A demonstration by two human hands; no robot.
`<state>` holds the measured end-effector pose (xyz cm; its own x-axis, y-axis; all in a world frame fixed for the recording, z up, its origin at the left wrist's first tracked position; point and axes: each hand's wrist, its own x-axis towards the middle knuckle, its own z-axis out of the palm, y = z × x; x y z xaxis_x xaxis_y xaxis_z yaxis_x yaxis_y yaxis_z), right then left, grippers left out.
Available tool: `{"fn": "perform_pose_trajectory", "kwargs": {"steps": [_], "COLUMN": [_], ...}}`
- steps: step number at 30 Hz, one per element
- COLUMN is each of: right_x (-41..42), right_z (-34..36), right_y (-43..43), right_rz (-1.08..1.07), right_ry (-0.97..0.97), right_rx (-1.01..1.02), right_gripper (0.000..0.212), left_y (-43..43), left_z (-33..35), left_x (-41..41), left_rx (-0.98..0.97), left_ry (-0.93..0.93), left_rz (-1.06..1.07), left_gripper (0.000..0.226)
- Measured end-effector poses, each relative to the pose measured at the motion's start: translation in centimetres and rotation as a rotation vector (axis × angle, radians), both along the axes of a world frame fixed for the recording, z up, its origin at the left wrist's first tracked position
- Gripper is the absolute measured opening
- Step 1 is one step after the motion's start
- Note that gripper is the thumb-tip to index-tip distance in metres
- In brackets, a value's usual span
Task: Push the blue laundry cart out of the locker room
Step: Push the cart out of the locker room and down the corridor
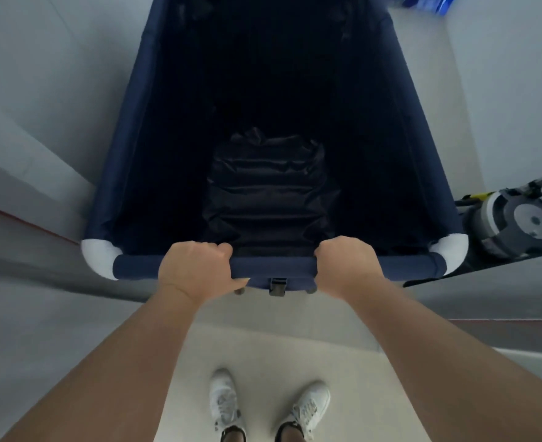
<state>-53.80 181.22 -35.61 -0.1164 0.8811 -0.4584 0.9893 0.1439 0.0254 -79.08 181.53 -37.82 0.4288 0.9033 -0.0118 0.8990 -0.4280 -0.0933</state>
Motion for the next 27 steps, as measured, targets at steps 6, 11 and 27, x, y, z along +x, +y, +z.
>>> {"fn": "perform_pose_trajectory", "kwargs": {"steps": [6,11,27], "right_x": [-0.2,0.2,-1.9], "right_z": [0.2,0.0,-0.5], "right_y": [-0.6,0.1,3.6], "right_rz": [-0.132,-0.201,-0.403], "right_ry": [-0.014,-0.027,-0.027], "right_rx": [0.005,0.045,0.051], "right_gripper": [0.015,0.011,0.012], "left_y": [2.8,5.5,13.7], "left_z": [0.2,-0.1,0.3], "left_x": [0.0,1.0,0.5], "left_rx": [0.003,0.033,0.04], "left_ry": [-0.003,-0.015,0.093], "left_rz": [-0.135,-0.202,-0.386], "left_gripper": [0.052,0.056,0.051]}}
